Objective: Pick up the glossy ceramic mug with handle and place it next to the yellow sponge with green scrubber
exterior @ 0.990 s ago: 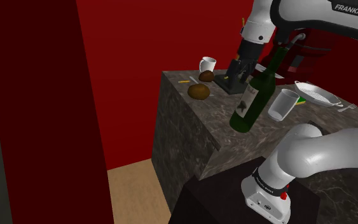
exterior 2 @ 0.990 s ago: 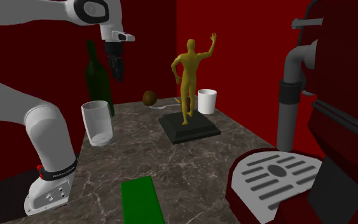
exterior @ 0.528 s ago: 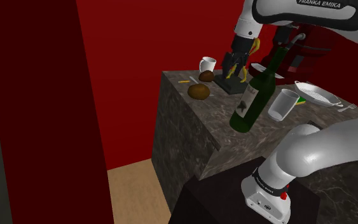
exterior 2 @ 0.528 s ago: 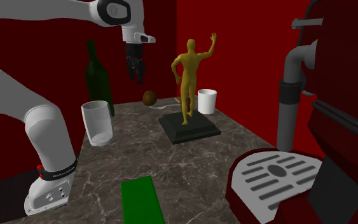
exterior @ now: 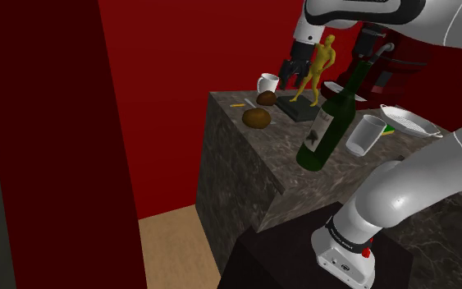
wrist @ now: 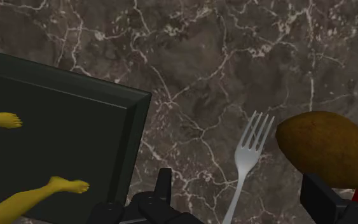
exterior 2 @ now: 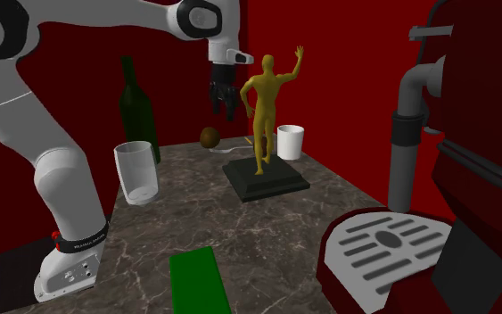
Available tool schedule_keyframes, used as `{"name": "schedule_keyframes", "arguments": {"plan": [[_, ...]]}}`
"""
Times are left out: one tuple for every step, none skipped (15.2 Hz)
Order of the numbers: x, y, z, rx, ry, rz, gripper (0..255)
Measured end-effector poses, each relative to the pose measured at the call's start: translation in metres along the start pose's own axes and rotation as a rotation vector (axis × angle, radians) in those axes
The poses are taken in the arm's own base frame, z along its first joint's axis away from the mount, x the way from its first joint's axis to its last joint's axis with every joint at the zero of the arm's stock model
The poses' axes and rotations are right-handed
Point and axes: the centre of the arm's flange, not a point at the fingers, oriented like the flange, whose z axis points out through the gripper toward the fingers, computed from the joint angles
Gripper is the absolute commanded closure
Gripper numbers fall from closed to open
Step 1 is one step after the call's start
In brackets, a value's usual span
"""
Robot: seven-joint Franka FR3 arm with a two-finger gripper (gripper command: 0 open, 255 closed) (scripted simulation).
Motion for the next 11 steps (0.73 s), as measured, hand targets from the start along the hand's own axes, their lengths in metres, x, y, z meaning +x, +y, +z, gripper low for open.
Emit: {"name": "schedule_keyframes", "arguments": {"plan": [[0.009, 0.008, 0.001, 0.001, -0.001, 0.0, 0], [0.019, 0.014, 0.003, 0.003, -0.002, 0.001, 0], [0.032, 0.023, 0.003, 0.004, -0.003, 0.001, 0], [0.04, 0.034, 0.005, 0.005, -0.005, 0.001, 0], [0.051, 0.042, 0.006, 0.006, -0.005, 0.002, 0], [0.063, 0.051, 0.006, 0.008, -0.007, 0.002, 0], [0.075, 0.061, 0.007, 0.008, -0.008, 0.002, 0], [0.083, 0.071, 0.006, 0.01, -0.01, 0.003, 0], [0.091, 0.075, 0.005, 0.011, -0.01, 0.003, 0], [0.102, 0.084, 0.004, 0.012, -0.011, 0.004, 0], [0.113, 0.094, 0.006, 0.013, -0.012, 0.004, 0]]}}
